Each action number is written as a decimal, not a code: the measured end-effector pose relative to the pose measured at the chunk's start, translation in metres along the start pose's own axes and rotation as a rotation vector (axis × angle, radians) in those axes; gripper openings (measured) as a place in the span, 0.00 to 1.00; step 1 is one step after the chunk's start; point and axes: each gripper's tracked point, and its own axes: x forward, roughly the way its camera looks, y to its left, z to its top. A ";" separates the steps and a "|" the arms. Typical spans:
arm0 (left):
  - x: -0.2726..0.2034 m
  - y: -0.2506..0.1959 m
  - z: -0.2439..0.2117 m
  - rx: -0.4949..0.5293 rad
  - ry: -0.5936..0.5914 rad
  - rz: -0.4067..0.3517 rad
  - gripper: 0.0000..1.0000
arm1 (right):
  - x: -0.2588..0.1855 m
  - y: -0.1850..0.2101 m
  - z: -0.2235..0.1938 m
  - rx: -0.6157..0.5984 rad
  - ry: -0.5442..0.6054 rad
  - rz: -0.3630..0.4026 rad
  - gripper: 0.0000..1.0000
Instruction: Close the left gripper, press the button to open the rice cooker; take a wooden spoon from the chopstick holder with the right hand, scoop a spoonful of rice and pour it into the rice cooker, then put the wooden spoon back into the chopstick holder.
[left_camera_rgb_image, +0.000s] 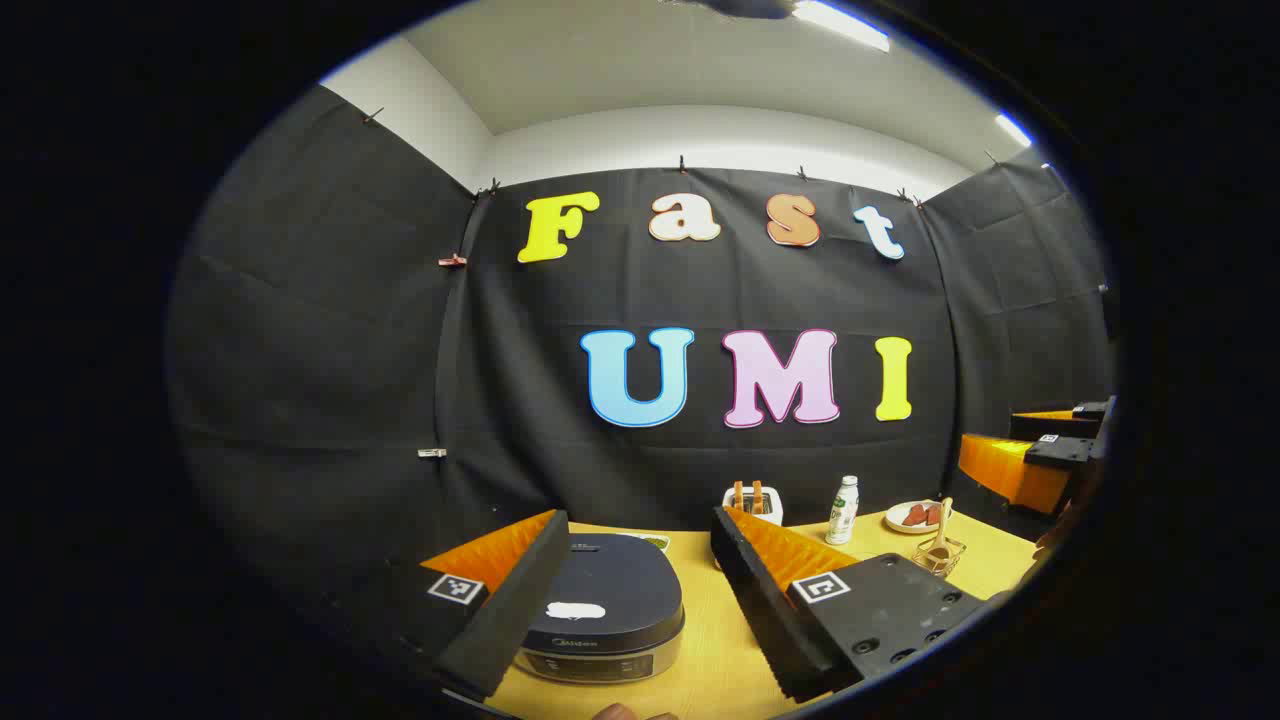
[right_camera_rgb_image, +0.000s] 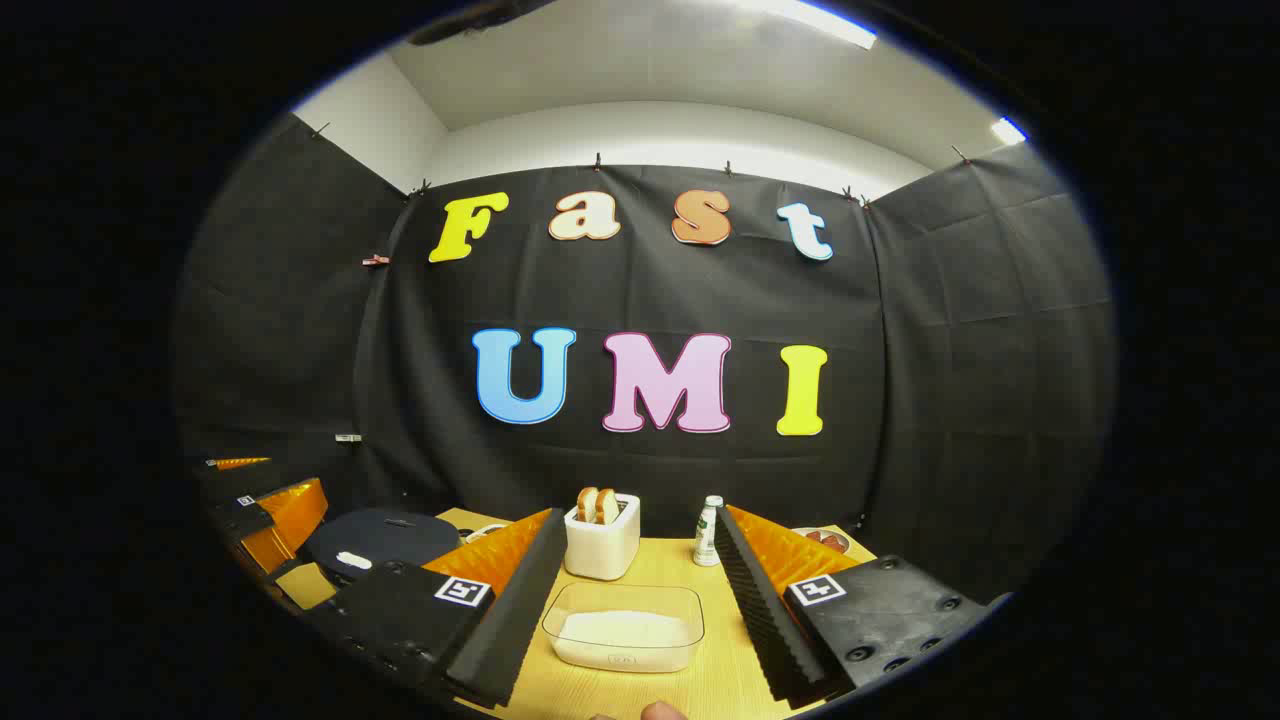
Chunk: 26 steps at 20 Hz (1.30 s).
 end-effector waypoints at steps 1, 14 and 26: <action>0.002 0.000 -0.001 0.001 0.003 0.000 0.96 | 0.002 0.000 -0.001 0.002 0.004 0.000 0.92; 0.014 0.008 -0.007 0.004 0.014 0.036 0.96 | 0.014 0.010 -0.005 -0.007 0.016 0.034 0.92; 0.016 0.015 -0.007 0.015 0.011 0.056 0.96 | 0.010 0.011 -0.008 -0.007 0.023 0.039 0.92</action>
